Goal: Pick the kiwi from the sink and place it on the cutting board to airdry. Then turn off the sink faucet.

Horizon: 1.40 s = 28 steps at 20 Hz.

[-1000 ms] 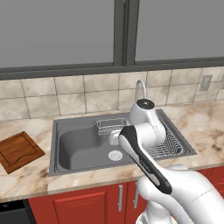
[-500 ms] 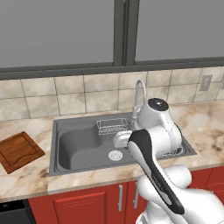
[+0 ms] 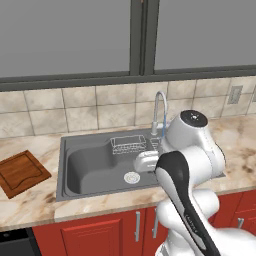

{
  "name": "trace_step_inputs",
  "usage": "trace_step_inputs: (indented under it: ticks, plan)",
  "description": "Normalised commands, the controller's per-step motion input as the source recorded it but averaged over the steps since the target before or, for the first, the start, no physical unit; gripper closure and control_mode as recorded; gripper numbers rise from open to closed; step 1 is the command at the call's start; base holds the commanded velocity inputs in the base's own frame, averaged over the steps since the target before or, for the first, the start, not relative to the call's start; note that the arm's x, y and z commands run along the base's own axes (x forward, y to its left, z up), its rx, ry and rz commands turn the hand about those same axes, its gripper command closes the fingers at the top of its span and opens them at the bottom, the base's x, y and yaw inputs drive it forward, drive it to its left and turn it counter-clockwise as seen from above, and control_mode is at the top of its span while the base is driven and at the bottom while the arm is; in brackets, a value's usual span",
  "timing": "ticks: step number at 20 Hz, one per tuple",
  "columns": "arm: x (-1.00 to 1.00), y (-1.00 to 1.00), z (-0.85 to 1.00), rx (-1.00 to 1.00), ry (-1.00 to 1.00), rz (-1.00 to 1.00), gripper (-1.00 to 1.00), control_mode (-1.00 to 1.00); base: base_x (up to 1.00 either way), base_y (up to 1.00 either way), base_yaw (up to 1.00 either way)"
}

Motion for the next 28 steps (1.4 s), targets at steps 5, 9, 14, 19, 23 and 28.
trace_step_inputs:
  ticks: [5, 9, 14, 19, 23, 28]
  plan:
    - [-0.45, 0.08, 0.01, 0.00, -0.11, 0.00, 1.00, -1.00, 0.00, 0.00, 0.00]
    - [-0.07, 0.00, 0.00, 0.00, -0.01, 0.00, 1.00, -1.00, 0.00, 0.00, 0.00]
    - [0.00, 0.00, 0.00, 0.00, 0.00, 0.00, 1.00, -1.00, 0.00, 0.00, 0.00]
    - [0.00, 0.07, 0.00, 0.00, 0.00, 0.08, 1.00, -1.00, 0.00, 0.00, 0.00]
    - [0.00, 0.17, 0.00, 0.00, 0.00, 0.20, 1.00, -1.00, 0.00, 0.00, 0.00]
    - [0.00, 0.20, 0.00, 0.00, 0.00, 0.22, 1.00, -1.00, 0.00, 0.00, 0.00]
